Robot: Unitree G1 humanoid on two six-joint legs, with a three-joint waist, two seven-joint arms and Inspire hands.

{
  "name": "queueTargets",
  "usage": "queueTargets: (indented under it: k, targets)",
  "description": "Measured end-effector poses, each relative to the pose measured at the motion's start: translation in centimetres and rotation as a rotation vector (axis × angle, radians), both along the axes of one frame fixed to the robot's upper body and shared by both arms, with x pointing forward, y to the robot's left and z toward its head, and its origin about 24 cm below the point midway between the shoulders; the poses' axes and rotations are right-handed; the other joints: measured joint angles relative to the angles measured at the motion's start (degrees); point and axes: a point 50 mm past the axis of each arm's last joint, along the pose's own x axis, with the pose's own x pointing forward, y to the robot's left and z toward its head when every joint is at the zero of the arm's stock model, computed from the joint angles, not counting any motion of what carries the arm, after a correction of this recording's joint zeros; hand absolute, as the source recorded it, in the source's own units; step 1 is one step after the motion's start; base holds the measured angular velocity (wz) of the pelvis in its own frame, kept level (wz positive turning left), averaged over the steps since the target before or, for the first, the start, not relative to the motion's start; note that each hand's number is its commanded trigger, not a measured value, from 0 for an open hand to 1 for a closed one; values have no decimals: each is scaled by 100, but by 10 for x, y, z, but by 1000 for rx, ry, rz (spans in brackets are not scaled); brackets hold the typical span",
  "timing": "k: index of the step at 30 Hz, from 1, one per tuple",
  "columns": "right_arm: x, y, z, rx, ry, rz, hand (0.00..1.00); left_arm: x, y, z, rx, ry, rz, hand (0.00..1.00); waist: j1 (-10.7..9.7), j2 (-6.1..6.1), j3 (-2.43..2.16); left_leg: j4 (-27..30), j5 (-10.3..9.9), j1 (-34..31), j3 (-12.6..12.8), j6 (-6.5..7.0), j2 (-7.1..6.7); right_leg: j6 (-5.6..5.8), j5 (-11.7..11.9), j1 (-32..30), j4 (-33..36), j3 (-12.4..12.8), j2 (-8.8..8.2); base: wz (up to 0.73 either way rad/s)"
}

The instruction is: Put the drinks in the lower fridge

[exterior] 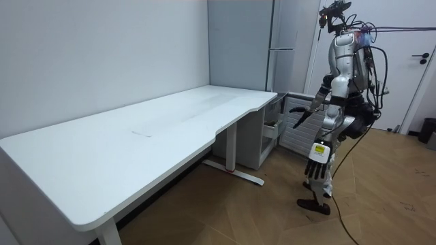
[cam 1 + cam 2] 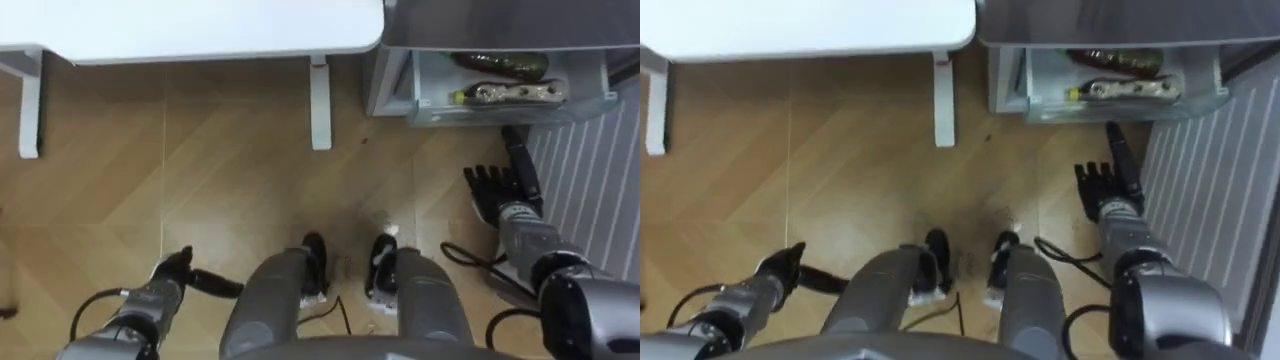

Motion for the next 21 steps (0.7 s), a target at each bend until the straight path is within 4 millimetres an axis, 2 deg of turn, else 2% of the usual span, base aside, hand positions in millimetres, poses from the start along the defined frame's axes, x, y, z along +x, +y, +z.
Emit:
queueTargets:
  k: [2, 4, 9, 11, 17, 19, 21]
  targets:
    - [20, -8, 19, -23, -63, 0, 0, 4, 3, 2, -1, -32, 36, 0, 38, -36, 24, 406, -118, -478, -7, 5, -6, -32, -122, -457, 435, 29, -76, 12]
    - [29, -17, 31, -49, -100, -5, 0, 3, 8, 4, 6, -38, 69, 0, 121, -60, 37, 768, -245, -792, -47, -19, -4, -58, -229, -734, 738, 36, -79, 4]
    - [45, -34, 58, -116, -180, -5, 0, -3, 12, 2, 51, -13, 59, 0, 259, -89, 34, 1373, -354, -1538, -182, -31, -4, -124, -354, -1363, 1255, -59, -144, 12]
    - [48, -39, 65, -127, -209, -18, 0, -9, 13, 1, 57, -1, 64, 0, 332, -111, 23, 1748, -477, -1862, -223, -43, -14, -144, -486, -1645, 1606, -87, -193, 13]
    - [48, -42, 67, -143, -204, -40, 0, -22, 17, -3, 66, 25, 97, 0, 353, -218, 12, 2397, -626, -2362, -357, -50, -34, -203, -714, -2003, 2217, -224, -368, 14]
    - [48, -43, 67, -144, -195, -45, 0, -21, 16, -3, 56, 20, 117, 0, 347, -226, 15, 2494, -639, -2419, -431, -57, -101, -187, -762, -2015, 2313, -280, -404, 16]
    - [48, -43, 67, -138, -189, -51, 0, -22, 16, -3, 46, 15, 135, 0, 385, -264, 5, 2541, -636, -2462, -434, -62, -105, -196, -812, -2051, 2370, -288, -428, 7]
